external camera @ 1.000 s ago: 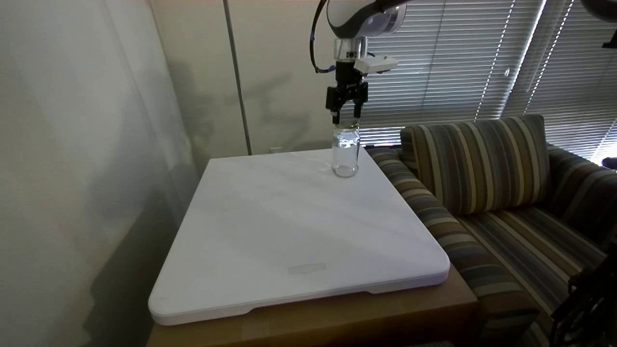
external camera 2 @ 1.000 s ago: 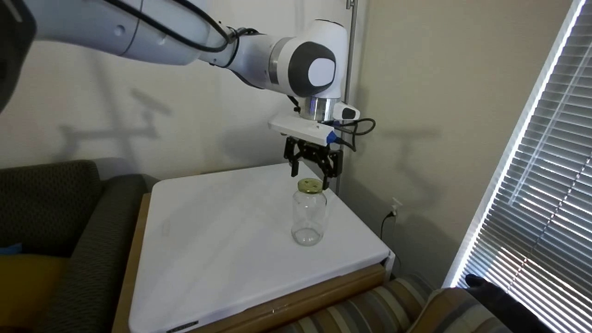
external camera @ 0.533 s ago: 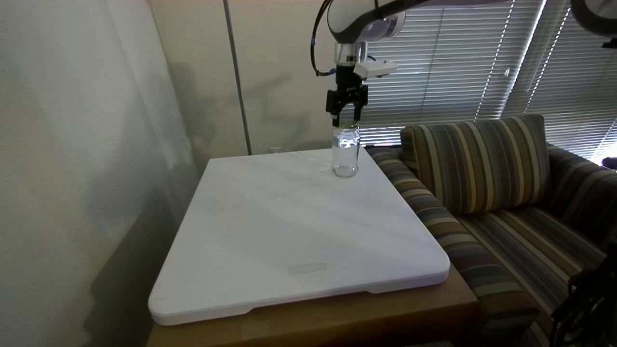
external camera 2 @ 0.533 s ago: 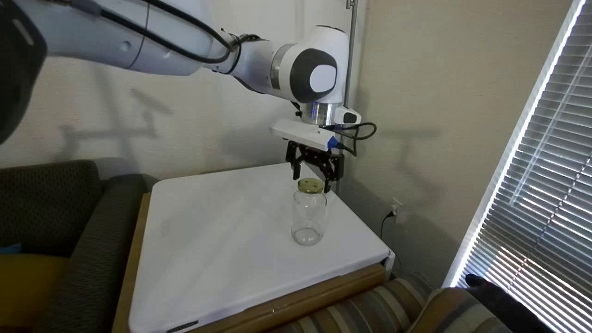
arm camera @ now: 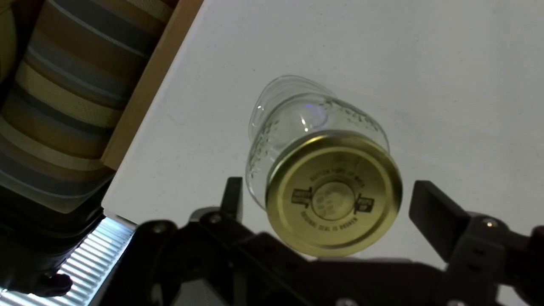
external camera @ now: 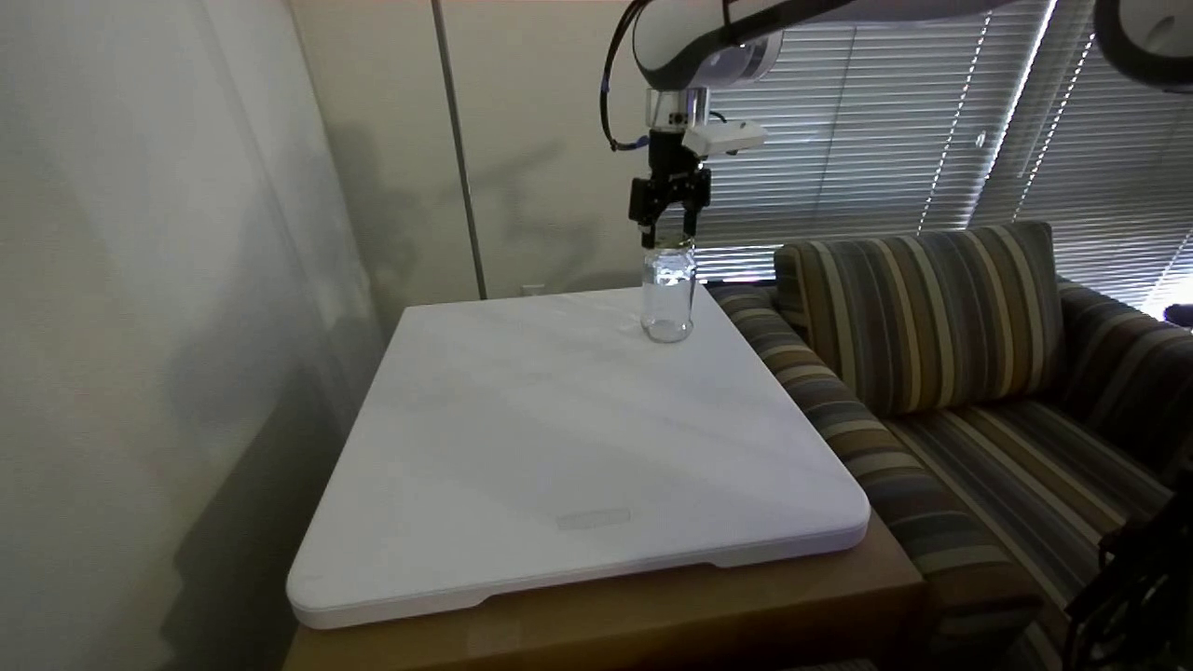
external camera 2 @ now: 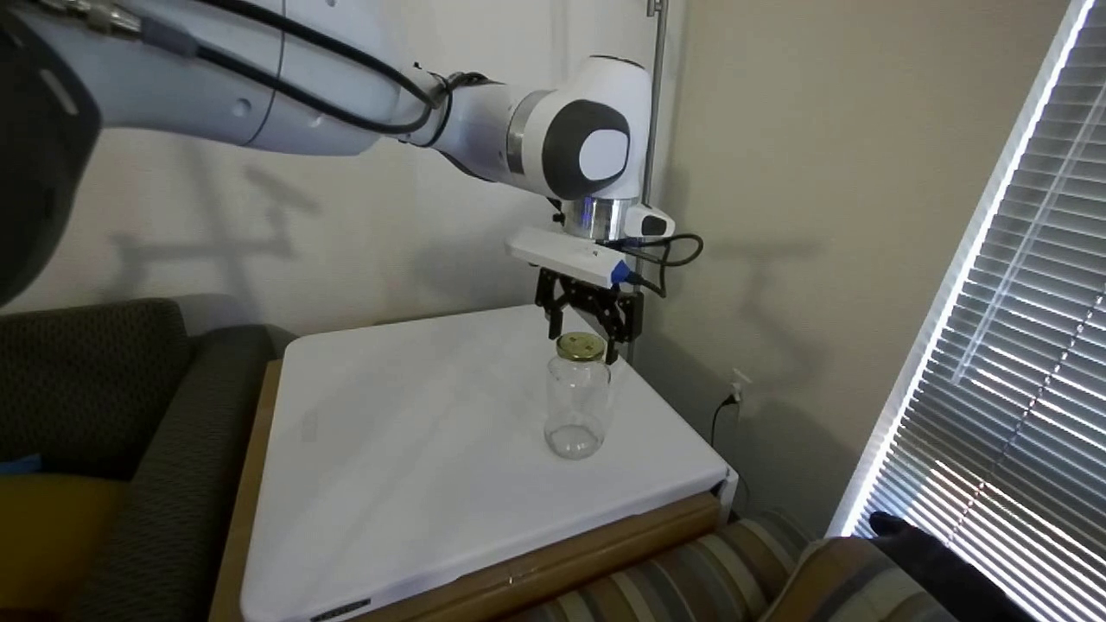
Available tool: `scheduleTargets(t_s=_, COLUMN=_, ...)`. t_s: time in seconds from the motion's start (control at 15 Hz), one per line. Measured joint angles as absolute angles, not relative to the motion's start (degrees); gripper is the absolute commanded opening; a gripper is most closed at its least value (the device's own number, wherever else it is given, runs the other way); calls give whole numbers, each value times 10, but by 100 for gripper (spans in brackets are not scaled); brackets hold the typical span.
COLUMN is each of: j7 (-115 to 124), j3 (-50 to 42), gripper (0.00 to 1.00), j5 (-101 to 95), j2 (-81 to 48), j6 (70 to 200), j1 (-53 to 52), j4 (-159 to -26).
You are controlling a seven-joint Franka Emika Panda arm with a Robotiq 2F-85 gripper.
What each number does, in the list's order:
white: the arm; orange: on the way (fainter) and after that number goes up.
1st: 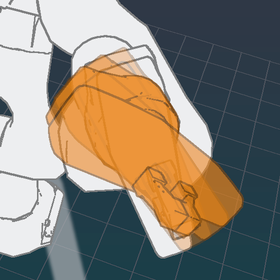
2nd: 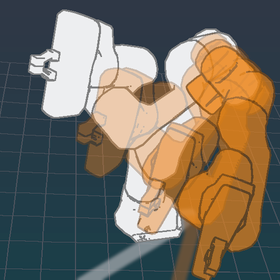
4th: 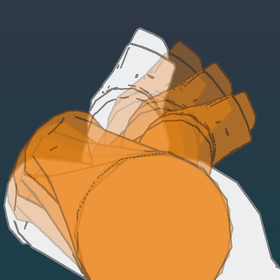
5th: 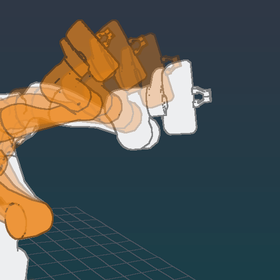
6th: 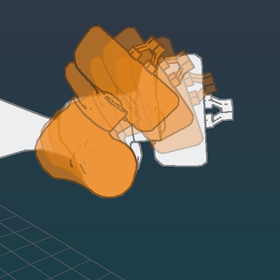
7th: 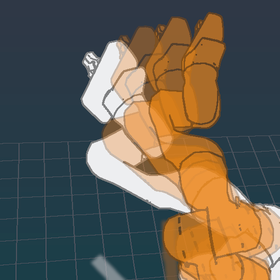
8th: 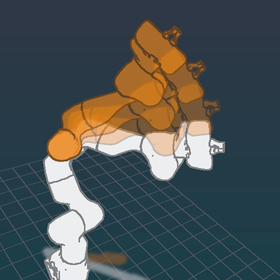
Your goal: Uncover the container
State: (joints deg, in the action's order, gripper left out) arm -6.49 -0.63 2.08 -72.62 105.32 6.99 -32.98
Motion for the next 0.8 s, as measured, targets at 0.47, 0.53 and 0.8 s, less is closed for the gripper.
scheduleTargets(t_s=0.47, j7=-65, j3=-6, gripper=48, j5=21, j2=-726, j6=1053, j1=70, j4=-328)
scheduleTargets(t_s=0.53, j7=-65, j3=-6, gripper=48, j5=21, j2=-726, j6=1053, j1=70, j4=-328)
scheduleTargets(t_s=0.8, j7=-64, j3=-6, gripper=48, j5=21, j2=-726, j6=1053, j1=69, j4=-328)
